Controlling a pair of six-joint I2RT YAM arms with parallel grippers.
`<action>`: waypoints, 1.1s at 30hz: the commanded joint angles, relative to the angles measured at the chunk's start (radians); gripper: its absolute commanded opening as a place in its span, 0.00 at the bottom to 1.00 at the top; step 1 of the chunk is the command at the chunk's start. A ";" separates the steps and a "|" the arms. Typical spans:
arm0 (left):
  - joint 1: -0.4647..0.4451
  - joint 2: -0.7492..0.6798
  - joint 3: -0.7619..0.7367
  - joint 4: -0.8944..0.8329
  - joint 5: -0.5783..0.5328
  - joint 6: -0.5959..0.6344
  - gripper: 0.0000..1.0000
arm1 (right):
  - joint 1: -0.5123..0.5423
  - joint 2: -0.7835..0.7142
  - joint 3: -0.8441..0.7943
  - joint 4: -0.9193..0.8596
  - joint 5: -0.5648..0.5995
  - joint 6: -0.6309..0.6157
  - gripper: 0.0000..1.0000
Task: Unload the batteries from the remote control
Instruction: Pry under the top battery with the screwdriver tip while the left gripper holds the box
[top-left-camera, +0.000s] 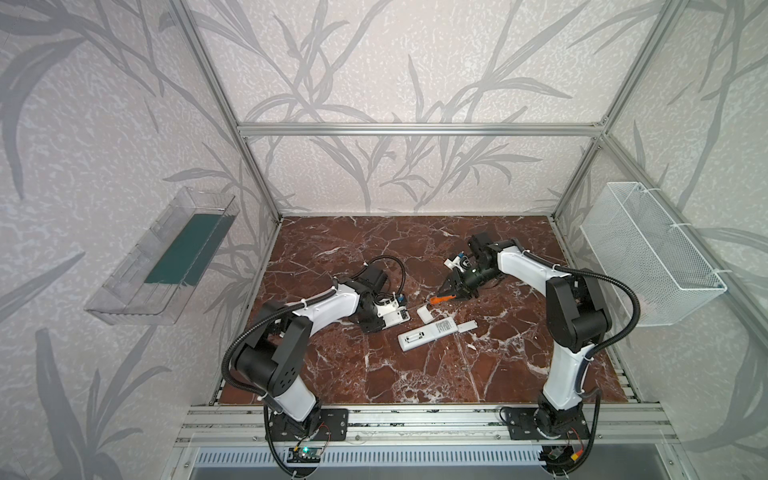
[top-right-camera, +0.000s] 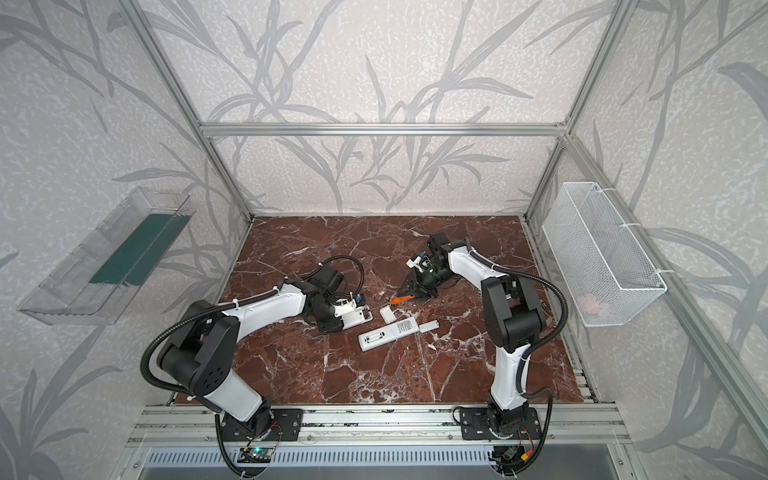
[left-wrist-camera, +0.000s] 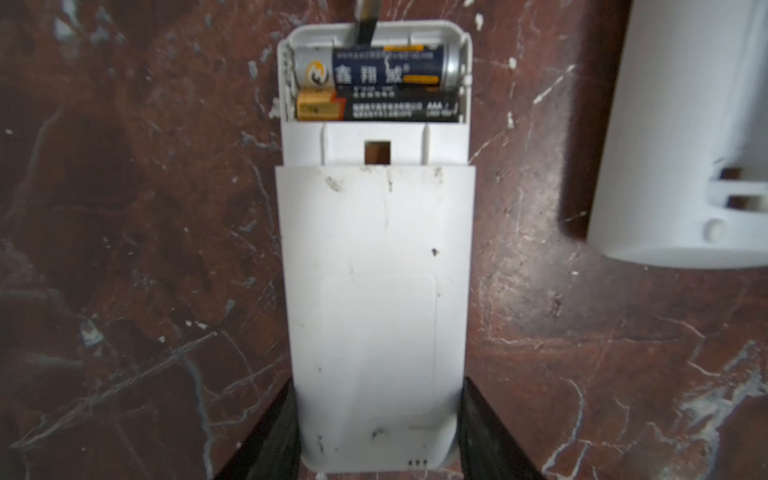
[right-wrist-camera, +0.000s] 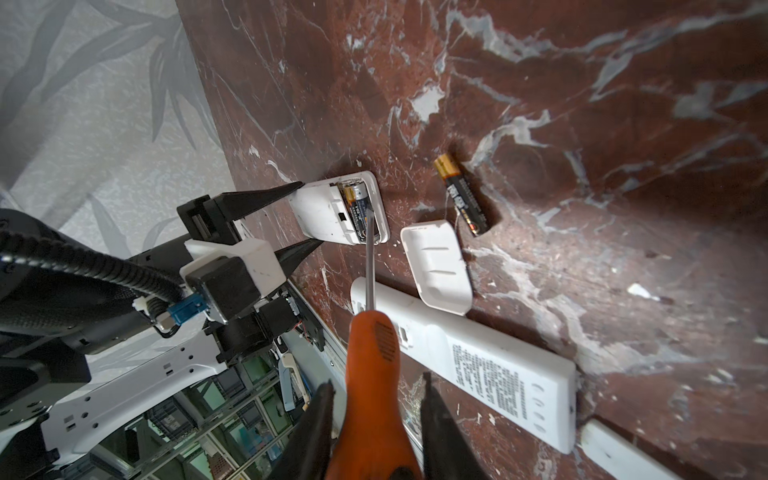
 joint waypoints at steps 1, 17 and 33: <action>-0.010 -0.076 -0.024 0.075 -0.019 0.036 0.32 | -0.004 0.037 -0.042 0.031 -0.016 0.038 0.00; -0.019 -0.156 -0.075 0.150 -0.061 0.046 0.31 | -0.091 0.007 -0.202 0.209 -0.111 0.214 0.00; -0.028 -0.119 -0.072 0.144 -0.092 0.039 0.31 | -0.087 -0.102 -0.256 0.221 -0.186 0.229 0.00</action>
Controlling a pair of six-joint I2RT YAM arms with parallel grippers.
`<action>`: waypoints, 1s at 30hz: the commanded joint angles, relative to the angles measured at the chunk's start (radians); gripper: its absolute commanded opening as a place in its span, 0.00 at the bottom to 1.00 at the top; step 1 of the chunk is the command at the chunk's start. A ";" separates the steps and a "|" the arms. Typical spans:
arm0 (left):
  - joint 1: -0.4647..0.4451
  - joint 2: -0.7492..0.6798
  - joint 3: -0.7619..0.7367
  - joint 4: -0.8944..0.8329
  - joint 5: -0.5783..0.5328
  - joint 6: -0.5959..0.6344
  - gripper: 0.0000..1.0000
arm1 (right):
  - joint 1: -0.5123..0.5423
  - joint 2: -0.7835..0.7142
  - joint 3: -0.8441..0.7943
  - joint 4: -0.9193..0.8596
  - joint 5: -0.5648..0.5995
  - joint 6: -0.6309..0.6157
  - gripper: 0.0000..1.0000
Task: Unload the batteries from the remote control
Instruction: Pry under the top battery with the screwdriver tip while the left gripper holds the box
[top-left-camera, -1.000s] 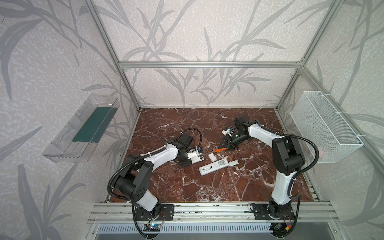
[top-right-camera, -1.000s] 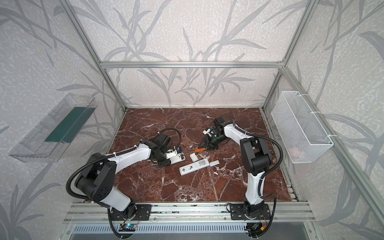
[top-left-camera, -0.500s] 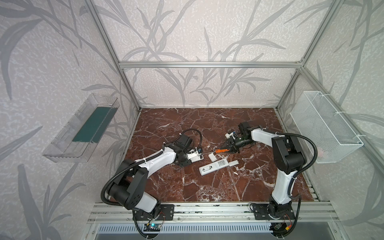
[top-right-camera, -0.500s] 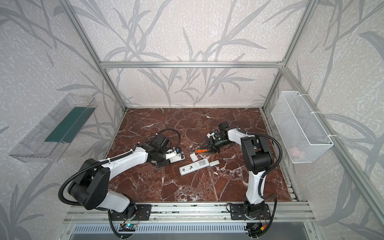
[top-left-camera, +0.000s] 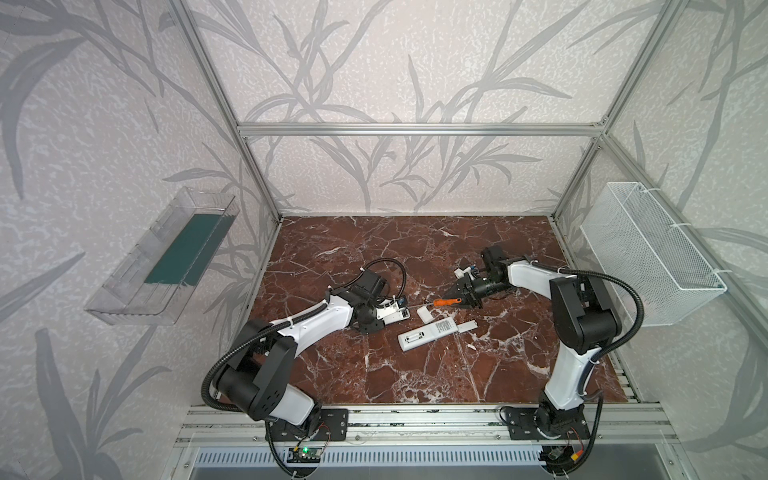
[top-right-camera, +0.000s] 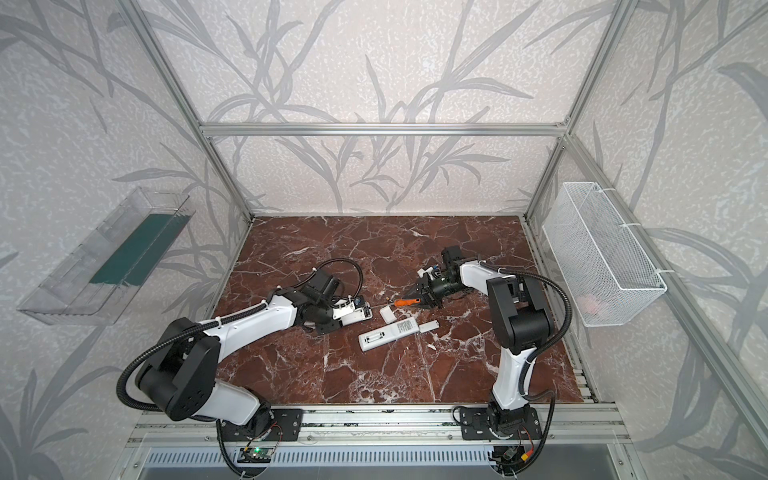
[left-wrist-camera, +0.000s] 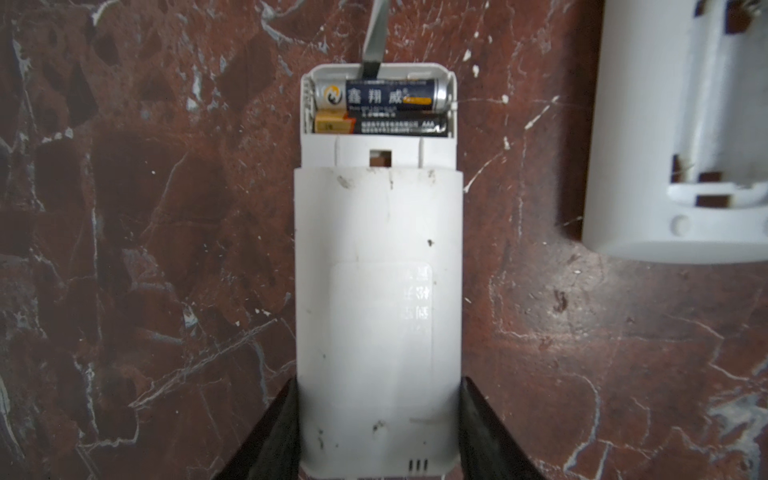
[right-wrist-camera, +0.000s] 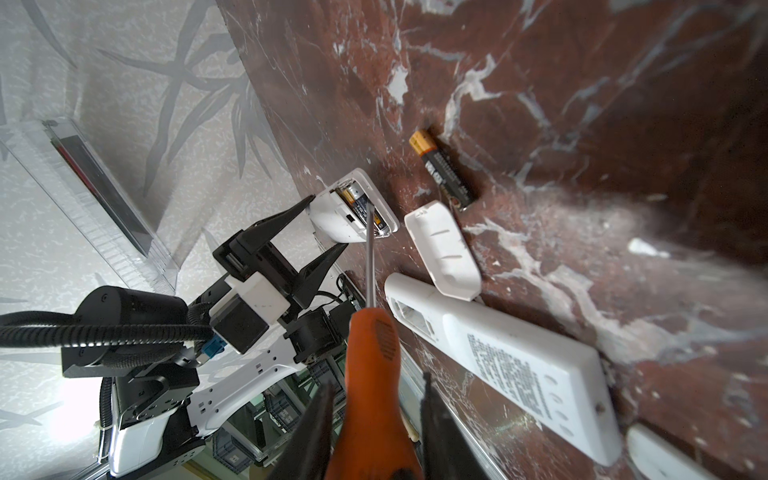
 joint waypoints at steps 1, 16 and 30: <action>-0.004 -0.006 0.011 0.026 -0.027 0.006 0.31 | 0.003 -0.048 -0.018 -0.039 0.010 0.003 0.00; -0.029 0.016 0.028 -0.004 -0.046 0.003 0.31 | 0.004 -0.107 -0.028 -0.012 0.050 0.026 0.00; -0.072 0.023 0.028 -0.009 -0.071 0.007 0.31 | 0.042 -0.073 -0.011 0.024 0.078 0.062 0.00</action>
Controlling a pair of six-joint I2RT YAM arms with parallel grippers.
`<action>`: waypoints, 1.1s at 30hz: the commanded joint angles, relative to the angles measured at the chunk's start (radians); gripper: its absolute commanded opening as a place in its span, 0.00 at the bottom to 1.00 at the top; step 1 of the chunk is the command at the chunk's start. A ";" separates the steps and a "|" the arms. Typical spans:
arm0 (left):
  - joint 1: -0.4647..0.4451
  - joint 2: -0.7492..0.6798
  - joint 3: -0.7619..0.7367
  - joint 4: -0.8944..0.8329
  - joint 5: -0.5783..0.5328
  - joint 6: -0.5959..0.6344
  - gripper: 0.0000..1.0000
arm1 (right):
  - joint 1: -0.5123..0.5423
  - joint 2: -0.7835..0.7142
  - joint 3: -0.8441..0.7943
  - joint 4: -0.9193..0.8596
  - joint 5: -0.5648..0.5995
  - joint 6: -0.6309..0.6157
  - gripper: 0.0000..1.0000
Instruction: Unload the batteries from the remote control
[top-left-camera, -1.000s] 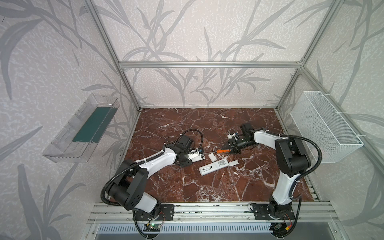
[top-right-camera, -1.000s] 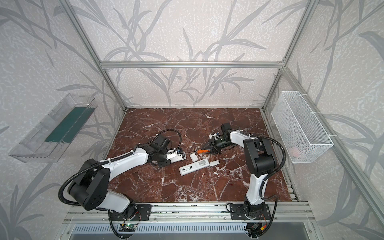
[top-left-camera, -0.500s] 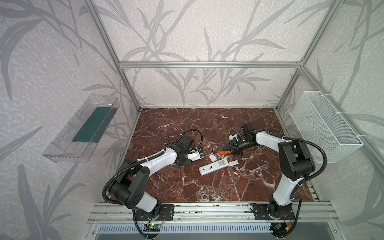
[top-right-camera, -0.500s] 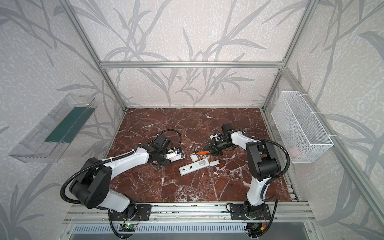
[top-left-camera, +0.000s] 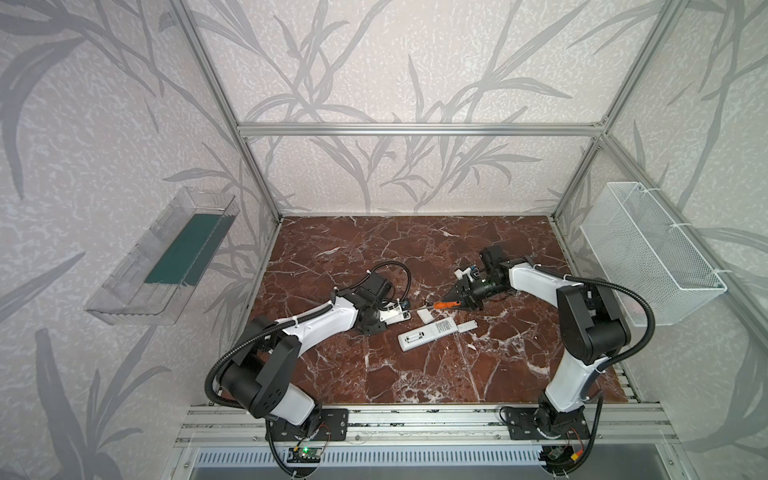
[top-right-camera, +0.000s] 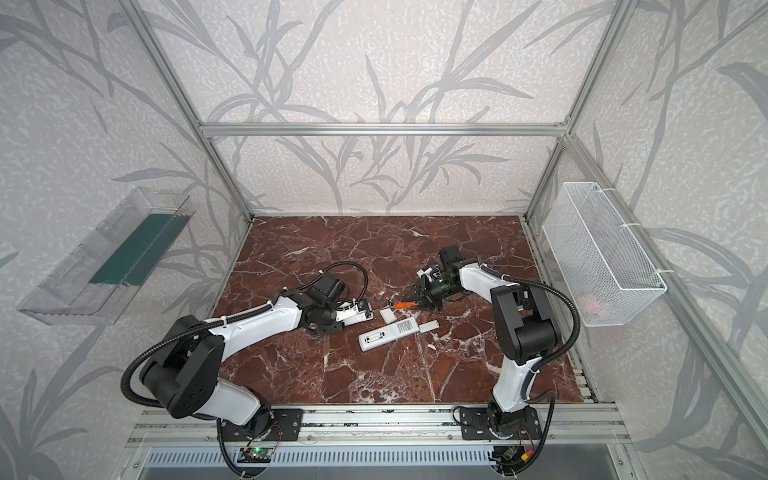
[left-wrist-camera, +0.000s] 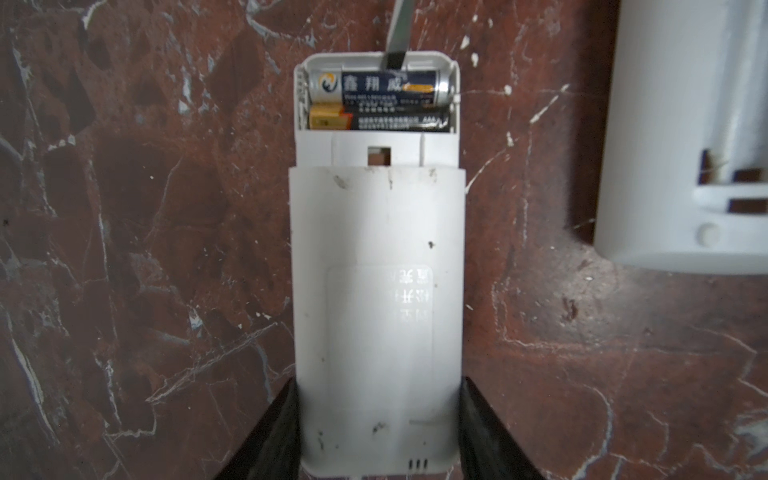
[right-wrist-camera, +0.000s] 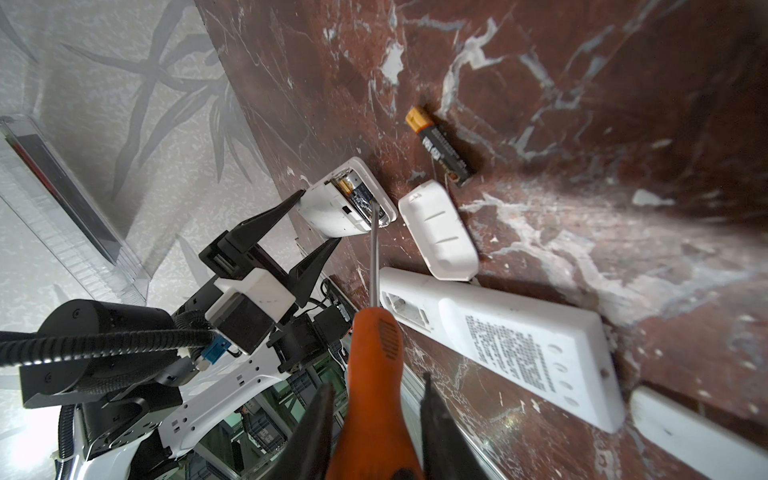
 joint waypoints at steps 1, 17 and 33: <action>-0.012 0.002 0.025 -0.010 0.001 0.014 0.31 | 0.009 0.000 0.018 0.016 -0.003 0.010 0.00; -0.028 -0.023 0.008 -0.002 0.046 0.015 0.31 | -0.052 0.110 -0.018 0.138 0.004 0.164 0.00; -0.027 -0.023 0.009 0.008 0.084 0.005 0.30 | -0.022 0.102 -0.039 0.197 -0.085 0.162 0.00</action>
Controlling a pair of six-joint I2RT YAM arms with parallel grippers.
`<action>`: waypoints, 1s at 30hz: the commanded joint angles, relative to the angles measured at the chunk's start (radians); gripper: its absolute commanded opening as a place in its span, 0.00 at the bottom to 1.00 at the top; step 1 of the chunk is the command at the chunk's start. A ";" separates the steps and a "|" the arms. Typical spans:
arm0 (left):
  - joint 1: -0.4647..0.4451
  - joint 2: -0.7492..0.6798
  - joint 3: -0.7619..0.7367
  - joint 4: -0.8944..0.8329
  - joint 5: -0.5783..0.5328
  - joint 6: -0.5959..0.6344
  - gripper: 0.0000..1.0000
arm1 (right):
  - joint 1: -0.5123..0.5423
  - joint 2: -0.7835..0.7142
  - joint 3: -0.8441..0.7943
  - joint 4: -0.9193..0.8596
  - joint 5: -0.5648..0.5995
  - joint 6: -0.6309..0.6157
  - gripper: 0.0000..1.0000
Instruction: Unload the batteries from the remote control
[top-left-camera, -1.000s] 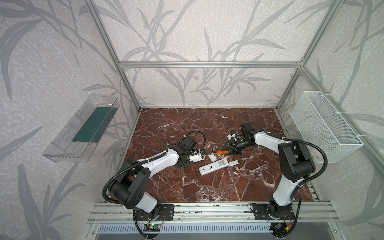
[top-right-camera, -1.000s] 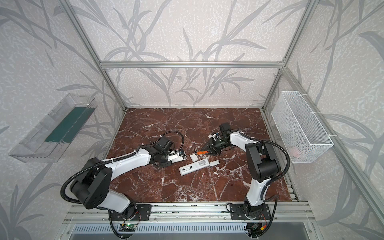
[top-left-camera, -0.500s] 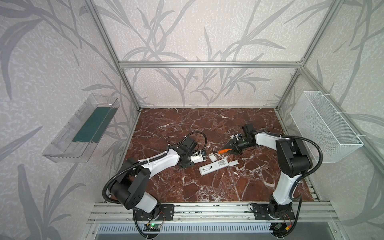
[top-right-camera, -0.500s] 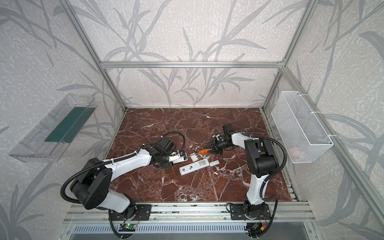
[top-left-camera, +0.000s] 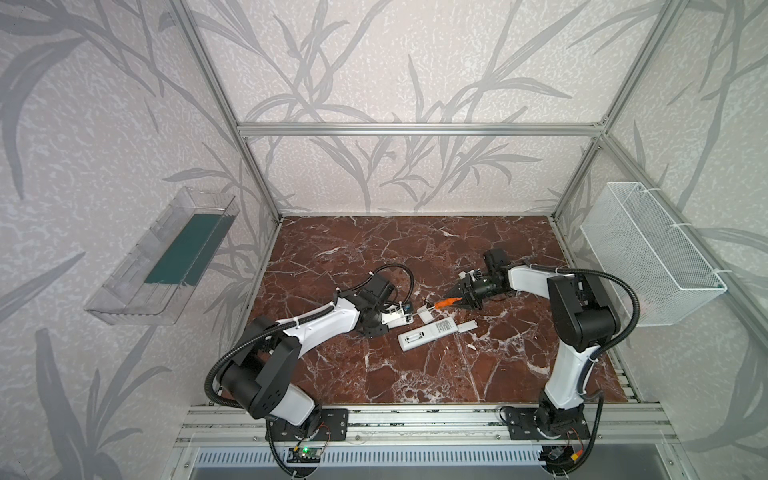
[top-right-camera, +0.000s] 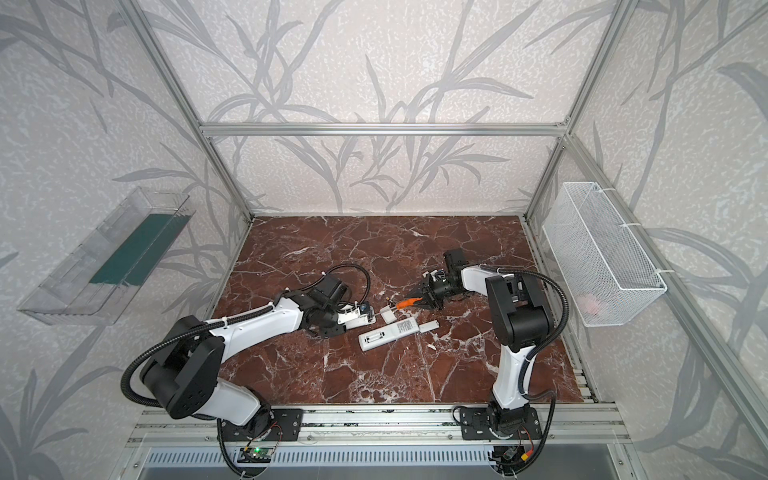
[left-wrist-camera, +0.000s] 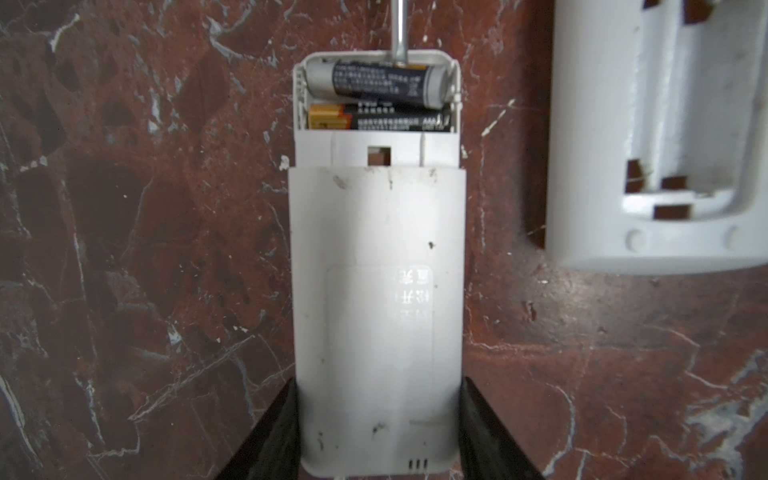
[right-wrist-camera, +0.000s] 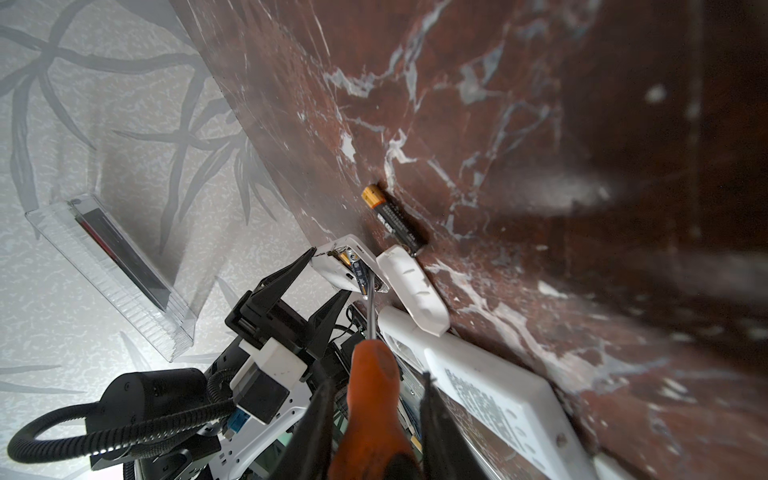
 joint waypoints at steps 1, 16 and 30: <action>-0.004 -0.024 0.010 0.023 0.055 0.004 0.30 | 0.026 -0.001 -0.011 0.016 -0.034 0.002 0.00; 0.048 0.061 0.139 -0.222 0.324 -0.066 0.29 | 0.032 -0.084 -0.042 0.005 -0.011 -0.072 0.00; 0.146 0.154 0.251 -0.360 0.470 -0.128 0.26 | 0.036 -0.139 -0.056 -0.035 -0.031 -0.108 0.00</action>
